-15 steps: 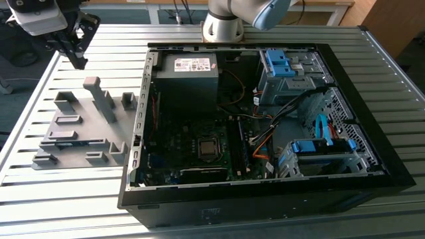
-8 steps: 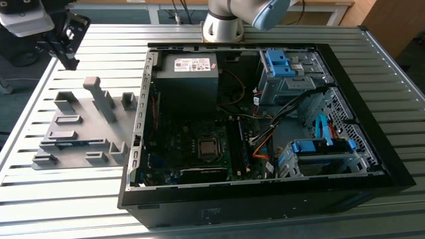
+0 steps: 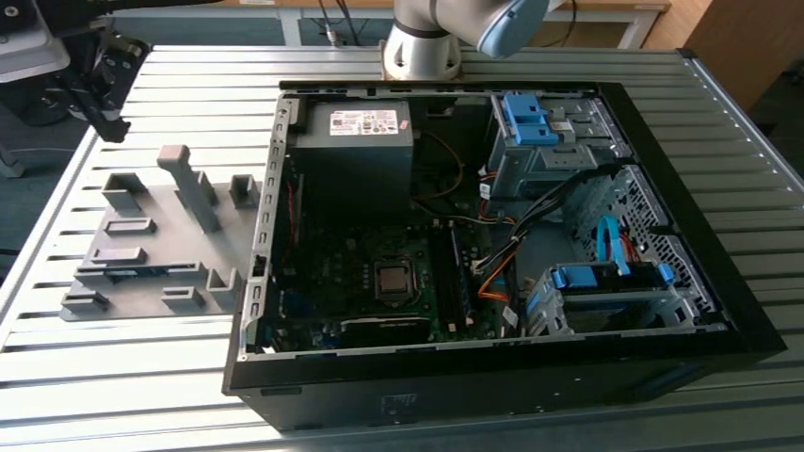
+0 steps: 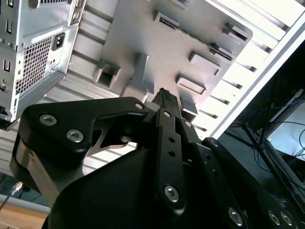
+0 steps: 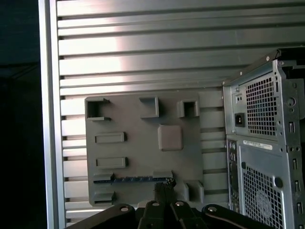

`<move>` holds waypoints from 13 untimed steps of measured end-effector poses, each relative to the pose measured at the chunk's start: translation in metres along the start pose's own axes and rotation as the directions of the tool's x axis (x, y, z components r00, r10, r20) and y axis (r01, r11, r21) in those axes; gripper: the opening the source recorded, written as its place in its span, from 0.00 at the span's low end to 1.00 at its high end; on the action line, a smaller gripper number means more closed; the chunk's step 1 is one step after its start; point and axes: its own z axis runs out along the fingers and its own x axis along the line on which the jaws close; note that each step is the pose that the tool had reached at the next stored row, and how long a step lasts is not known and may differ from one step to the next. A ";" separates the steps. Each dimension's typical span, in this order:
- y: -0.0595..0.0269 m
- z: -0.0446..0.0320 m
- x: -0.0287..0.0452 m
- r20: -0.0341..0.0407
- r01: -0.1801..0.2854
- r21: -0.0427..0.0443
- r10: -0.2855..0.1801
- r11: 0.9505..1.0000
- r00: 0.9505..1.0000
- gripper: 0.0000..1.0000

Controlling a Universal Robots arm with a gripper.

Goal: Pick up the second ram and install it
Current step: 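Reach for the second ram, then pick up the second ram and move it above second insertion slot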

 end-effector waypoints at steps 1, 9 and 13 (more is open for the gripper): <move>-0.0001 0.0000 0.0014 0.000 0.000 0.000 0.000 1.000 1.000 0.11; -0.0001 0.0000 0.0018 0.000 0.000 0.000 0.000 1.000 1.000 0.11; -0.0001 0.0001 0.0019 0.000 0.000 0.000 0.000 1.000 1.000 0.11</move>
